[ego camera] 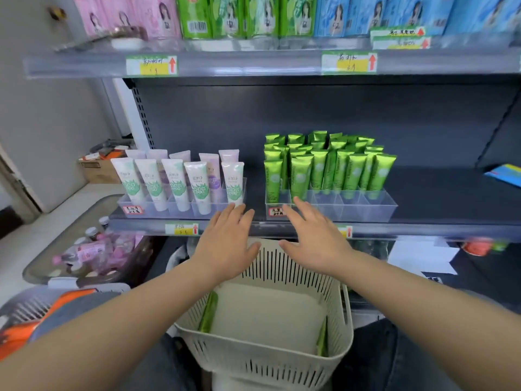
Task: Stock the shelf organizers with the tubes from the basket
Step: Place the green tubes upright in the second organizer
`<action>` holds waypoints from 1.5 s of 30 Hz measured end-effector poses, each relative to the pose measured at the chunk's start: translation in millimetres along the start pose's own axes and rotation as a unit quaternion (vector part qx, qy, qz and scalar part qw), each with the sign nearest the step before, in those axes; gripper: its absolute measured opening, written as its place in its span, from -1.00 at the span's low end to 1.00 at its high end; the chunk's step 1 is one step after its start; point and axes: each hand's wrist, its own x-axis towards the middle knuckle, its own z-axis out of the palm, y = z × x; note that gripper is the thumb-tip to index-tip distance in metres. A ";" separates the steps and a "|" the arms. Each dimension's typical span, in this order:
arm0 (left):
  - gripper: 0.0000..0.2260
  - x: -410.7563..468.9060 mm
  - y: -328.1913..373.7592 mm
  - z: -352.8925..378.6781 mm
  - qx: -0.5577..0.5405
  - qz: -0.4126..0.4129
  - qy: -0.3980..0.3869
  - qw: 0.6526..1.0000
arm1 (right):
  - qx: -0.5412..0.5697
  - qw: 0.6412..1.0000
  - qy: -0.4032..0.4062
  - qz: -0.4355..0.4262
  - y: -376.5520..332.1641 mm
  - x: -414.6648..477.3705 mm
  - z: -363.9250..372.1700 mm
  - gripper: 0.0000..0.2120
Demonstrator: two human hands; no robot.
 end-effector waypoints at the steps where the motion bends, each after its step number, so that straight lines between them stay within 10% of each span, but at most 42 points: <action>1: -0.38 -3.1 -1.7 6.1 -0.003 -0.002 -0.006 1.000 | 0.005 1.000 -0.007 -0.003 -0.3 -1.8 5.7 -0.28; 45: -0.52 19.4 -58.7 204.8 -0.020 -0.062 -0.341 0.938 | 0.013 0.906 -0.422 0.040 32.3 8.2 211.9 -0.44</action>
